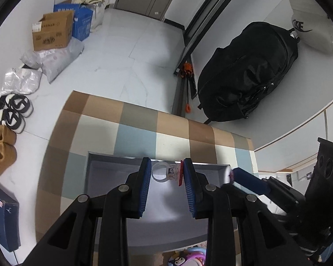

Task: Organize jewelry
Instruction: 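Carry keychain and badge over the grey box and open both grippers, then pull both grippers back from the box toward the remaining jewelry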

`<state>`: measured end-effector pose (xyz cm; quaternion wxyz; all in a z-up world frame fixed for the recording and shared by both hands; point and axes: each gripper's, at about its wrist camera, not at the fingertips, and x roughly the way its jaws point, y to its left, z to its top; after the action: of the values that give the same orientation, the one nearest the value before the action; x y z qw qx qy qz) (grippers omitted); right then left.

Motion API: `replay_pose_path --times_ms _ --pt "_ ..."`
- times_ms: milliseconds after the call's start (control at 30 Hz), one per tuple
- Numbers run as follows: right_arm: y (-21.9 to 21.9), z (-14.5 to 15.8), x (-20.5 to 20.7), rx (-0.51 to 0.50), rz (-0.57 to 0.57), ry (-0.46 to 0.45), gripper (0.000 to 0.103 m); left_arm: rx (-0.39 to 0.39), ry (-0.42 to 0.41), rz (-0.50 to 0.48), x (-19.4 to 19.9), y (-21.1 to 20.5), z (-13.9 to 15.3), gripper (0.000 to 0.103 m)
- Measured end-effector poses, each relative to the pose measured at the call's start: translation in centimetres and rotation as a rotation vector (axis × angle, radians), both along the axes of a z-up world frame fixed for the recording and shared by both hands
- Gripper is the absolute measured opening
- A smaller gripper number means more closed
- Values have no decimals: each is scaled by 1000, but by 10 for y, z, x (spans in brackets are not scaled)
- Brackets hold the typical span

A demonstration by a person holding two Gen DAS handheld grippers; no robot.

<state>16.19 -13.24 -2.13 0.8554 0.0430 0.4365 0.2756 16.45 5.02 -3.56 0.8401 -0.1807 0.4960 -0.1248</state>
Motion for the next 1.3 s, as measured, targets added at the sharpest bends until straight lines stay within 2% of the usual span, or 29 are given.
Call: replay_pose_path --times_ms 67,167,300,433,633,667,700,733,767,800,867,967,1100,1300 --pt "5 0 2 -16 15 -10 42 -10 11 17 5 -1 0 24" --pt "10 3 1 -20 36 -31 42 -70 30 33 8 2 0 24" --pt "15 -1 -1 -57 60 -46 42 -57 27 4 8 -6 2 24" --pt "12 -11 4 -60 39 19 42 -75 54 -23 9 -8 -4 24" --pt "13 -13 4 -87 41 15 43 -55 62 -69 9 -15 -3 25" --pt "14 -13 4 -90 45 10 43 -48 59 -77 10 -16 -1 29" --pt "15 -13 3 -96 53 4 43 -47 59 -79 10 -16 -1 41" --pt "16 -11 1 -105 63 -10 45 -50 57 -74 10 -15 0 48" --pt "17 -9 -1 -114 66 -25 56 -63 48 -66 9 -13 1 60" --pt "19 -7 -1 -125 65 -43 63 -85 34 -62 7 -11 3 64" --pt "18 2 -7 -121 55 -85 86 -141 8 -62 4 -5 9 65" --pt "18 16 -19 -129 68 -150 89 -166 -17 -66 0 -2 17 71" --pt "16 21 -27 -111 75 -162 97 -172 -43 -66 -7 -1 23 75" --pt "7 21 -36 -88 45 -135 100 -61 -109 7 -26 6 31 76"
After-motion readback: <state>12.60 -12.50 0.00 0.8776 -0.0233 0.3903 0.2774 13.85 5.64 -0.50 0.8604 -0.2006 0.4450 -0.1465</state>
